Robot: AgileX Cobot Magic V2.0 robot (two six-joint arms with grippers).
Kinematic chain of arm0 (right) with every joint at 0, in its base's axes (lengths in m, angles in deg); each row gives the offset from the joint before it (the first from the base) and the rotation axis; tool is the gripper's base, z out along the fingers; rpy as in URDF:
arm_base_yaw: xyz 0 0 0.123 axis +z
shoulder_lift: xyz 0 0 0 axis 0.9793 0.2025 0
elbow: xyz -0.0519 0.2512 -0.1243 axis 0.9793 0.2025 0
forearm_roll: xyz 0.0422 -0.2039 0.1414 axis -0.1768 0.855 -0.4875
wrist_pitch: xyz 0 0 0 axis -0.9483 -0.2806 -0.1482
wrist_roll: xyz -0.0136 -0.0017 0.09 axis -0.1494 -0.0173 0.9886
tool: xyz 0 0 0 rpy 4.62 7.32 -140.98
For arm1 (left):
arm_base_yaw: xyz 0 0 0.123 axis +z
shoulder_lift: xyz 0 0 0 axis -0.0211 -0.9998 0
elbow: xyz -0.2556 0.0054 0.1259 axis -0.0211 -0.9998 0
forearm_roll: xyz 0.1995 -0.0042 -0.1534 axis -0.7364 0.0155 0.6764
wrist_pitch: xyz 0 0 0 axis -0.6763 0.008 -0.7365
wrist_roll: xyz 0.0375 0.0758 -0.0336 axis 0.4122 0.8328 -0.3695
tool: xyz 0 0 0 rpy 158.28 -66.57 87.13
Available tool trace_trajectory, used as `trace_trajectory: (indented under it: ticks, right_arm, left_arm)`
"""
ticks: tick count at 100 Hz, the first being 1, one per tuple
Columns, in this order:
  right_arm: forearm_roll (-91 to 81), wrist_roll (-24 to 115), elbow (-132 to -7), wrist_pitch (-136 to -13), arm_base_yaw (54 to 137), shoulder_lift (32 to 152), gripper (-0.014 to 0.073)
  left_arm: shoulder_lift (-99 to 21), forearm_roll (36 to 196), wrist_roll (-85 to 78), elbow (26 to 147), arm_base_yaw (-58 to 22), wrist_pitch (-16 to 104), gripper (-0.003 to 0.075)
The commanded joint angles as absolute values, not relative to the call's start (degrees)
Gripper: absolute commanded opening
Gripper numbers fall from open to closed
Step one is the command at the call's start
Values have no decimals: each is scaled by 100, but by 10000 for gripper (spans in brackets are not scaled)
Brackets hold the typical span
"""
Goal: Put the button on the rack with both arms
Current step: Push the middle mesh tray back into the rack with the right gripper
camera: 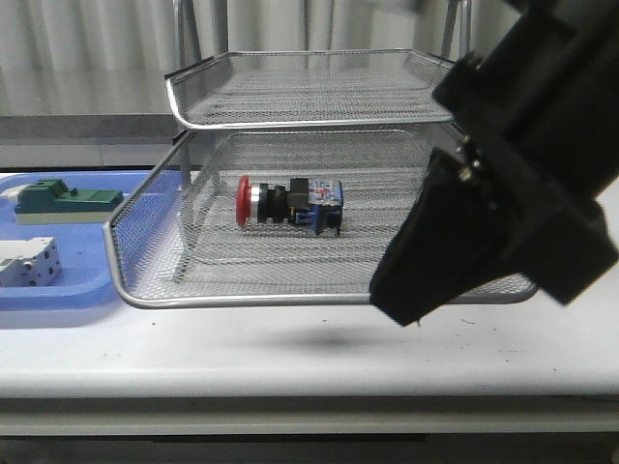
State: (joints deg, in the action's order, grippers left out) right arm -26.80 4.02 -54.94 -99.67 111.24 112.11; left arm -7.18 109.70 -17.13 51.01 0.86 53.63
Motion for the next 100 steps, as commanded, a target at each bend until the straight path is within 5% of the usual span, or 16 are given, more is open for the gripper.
trace_trajectory:
  ticks: [1,54,100]
  right_arm:
    - [-2679,333,-5681,-9622,11277,11330,-69]
    - [-2652,339,-5681,-7873,11447,12026,-67]
    - [-2652,339,-6591,-7817,10435,12586,-68]
  left_arm:
    - [-739,11038,-1772,5252,101,5770,-20]
    - [-739,11038,-1772,5252,101,5770,-20]
    - [-739,11038,-1772,5252,101,5770,-20]
